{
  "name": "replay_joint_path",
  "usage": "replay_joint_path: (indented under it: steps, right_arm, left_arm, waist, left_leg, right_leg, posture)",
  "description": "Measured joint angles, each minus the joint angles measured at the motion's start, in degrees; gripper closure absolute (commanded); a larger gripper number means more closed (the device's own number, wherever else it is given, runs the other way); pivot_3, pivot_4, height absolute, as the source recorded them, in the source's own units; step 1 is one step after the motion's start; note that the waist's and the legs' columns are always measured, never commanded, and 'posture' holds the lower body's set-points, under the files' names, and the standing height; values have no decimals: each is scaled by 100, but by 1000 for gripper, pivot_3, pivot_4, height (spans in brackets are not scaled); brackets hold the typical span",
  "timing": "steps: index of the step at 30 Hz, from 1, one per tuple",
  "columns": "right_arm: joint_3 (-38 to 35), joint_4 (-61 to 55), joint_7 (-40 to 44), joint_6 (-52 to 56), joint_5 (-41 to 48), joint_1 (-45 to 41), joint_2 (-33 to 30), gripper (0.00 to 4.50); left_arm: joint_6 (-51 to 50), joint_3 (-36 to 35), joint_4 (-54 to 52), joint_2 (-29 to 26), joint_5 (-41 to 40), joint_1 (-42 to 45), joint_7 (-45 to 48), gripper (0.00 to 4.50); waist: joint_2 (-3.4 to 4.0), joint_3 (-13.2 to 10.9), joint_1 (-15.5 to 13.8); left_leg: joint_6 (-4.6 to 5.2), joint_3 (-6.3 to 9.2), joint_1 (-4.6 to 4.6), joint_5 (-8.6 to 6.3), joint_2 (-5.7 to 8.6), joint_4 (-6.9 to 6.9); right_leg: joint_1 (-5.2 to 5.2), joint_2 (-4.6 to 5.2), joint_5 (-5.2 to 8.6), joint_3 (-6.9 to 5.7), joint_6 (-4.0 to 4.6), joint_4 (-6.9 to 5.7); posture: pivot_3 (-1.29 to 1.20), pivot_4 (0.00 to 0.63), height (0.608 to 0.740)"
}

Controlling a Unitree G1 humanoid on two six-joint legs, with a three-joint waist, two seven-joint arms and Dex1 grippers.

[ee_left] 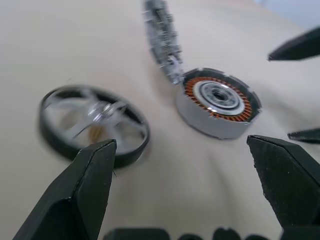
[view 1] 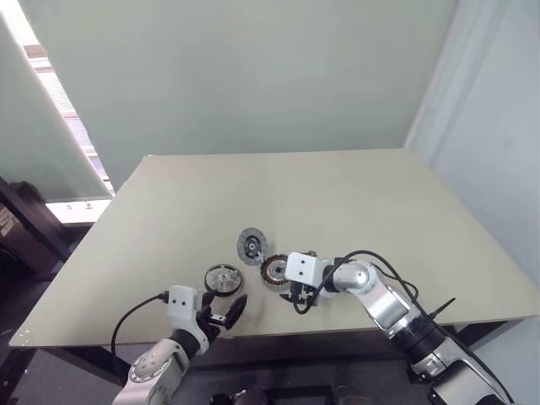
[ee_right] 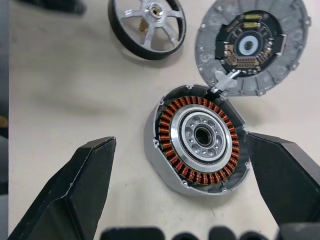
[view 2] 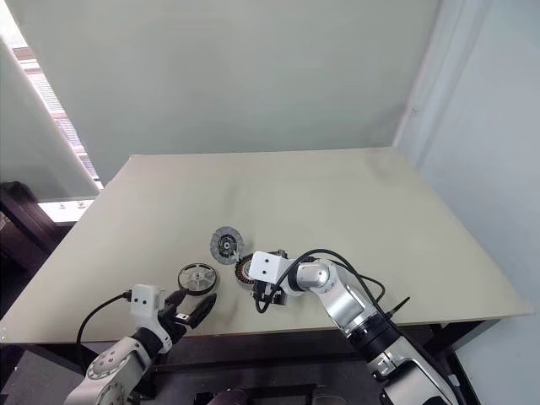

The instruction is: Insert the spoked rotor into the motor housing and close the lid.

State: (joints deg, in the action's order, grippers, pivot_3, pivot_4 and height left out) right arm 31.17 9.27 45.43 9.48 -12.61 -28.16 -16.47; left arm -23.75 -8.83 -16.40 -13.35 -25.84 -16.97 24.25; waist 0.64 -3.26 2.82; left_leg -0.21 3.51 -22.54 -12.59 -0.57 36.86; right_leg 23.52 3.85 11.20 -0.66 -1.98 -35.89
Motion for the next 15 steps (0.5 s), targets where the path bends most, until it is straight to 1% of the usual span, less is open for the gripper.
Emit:
replay_joint_path:
  steps: [6,12,15]
  right_arm:
    - [155,128,-25,-331,-201,-12,-4,6]
    - [234,699,-108,-547,-398,-97,106,6]
    - [302,1044,-155,-600,-519,-199,175,6]
  left_arm:
    - [-357,-259,-125,101,-438,-259,-199,0]
    - [-384,-293,-125,103,-435,-249,-254,0]
    - [-358,-222,-125,-16,-357,-221,-202,0]
  waist:
    - [-3,0,0]
    - [-5,0,1]
    - [-5,0,0]
  left_leg:
    - [-3,0,0,-2,0,4]
    - [-3,-1,0,-2,0,7]
    - [-3,-1,0,-2,0,7]
  right_leg:
    - [-2,1,0,-1,0,3]
    - [-2,0,0,-1,0,2]
    - [-1,-1,0,-1,0,0]
  posture:
    - [0,0,740]
    - [0,0,740]
    - [0,0,740]
